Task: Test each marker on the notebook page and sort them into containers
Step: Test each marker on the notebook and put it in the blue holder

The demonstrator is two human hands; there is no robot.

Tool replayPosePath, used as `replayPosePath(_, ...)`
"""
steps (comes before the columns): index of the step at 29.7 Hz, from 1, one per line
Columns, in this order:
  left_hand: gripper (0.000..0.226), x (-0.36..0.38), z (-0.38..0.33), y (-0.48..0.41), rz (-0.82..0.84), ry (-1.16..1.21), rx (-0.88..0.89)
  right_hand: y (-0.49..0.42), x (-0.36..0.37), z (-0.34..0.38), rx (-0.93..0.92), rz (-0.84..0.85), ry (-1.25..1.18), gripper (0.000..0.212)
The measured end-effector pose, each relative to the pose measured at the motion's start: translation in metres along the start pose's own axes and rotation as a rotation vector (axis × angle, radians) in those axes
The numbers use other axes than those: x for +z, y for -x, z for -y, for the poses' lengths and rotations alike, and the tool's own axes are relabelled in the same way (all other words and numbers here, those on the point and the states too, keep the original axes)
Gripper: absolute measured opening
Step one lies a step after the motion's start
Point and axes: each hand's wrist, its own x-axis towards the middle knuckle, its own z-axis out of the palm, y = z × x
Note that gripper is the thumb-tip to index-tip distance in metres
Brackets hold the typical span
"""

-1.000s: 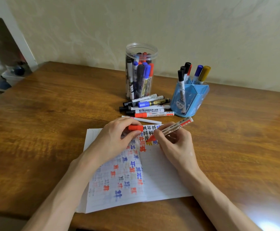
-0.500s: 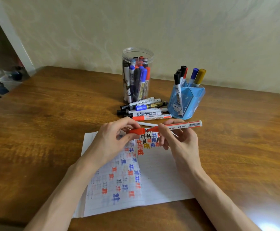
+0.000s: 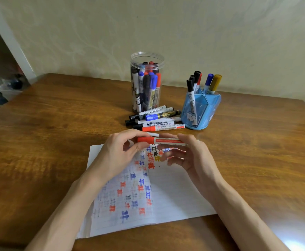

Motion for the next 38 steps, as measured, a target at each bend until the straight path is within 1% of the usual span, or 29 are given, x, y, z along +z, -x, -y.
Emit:
replayPosePath(3, 0.037, -0.001, 0.0, 0.0, 0.005, 0.048, -0.014, -0.003, -0.012, 0.003, -0.05, -0.052, 0.126, 0.024)
replayPosePath(6, 0.034, -0.001, -0.001, 0.001, -0.008, 0.068, -0.029, -0.002, -0.024, 0.005, -0.156, -0.022, 0.273, 0.024)
replayPosePath(9, 0.037, 0.0, 0.002, 0.002, -0.039, -0.043, -0.001, -0.003, -0.027, 0.0, -0.249, 0.021, 0.49, 0.023)
replayPosePath(11, 0.038, 0.001, 0.005, 0.001, -0.055, -0.092, 0.02, -0.005, -0.027, -0.005, -0.276, 0.019, 0.569, 0.025)
replayPosePath(15, 0.038, 0.003, 0.004, -0.001, -0.075, -0.12, 0.045, -0.006, -0.027, -0.009, -0.313, -0.01, 0.611, 0.022)
replayPosePath(23, 0.045, 0.006, -0.001, -0.001, -0.055, -0.149, 0.01, -0.011, -0.028, -0.015, -0.354, -0.049, 0.704, 0.019)
replayPosePath(25, 0.04, 0.004, -0.003, -0.001, -0.044, -0.11, 0.0, -0.012, -0.029, -0.014, -0.366, -0.034, 0.689, 0.018)
replayPosePath(28, 0.026, 0.002, -0.009, -0.002, -0.007, 0.014, -0.024, -0.014, -0.032, -0.01, -0.365, -0.009, 0.606, 0.017)
replayPosePath(30, 0.02, 0.001, -0.018, -0.008, -0.037, 0.085, -0.024, -0.016, -0.032, -0.006, -0.34, -0.023, 0.559, 0.021)
replayPosePath(33, 0.017, 0.0, -0.039, -0.021, -0.12, 0.166, 0.029, -0.018, -0.03, 0.008, -0.324, -0.107, 0.55, 0.035)
replayPosePath(34, 0.018, -0.001, -0.046, -0.026, -0.147, 0.2, 0.046, -0.018, -0.03, 0.014, -0.32, -0.144, 0.531, 0.036)
replayPosePath(36, 0.019, -0.003, -0.058, -0.037, -0.189, 0.264, 0.08, -0.019, -0.032, 0.026, -0.315, -0.27, 0.446, 0.025)
replayPosePath(38, 0.019, -0.004, -0.071, -0.049, -0.231, 0.285, 0.129, -0.022, -0.04, 0.032, -0.35, -0.482, 0.391, 0.011)
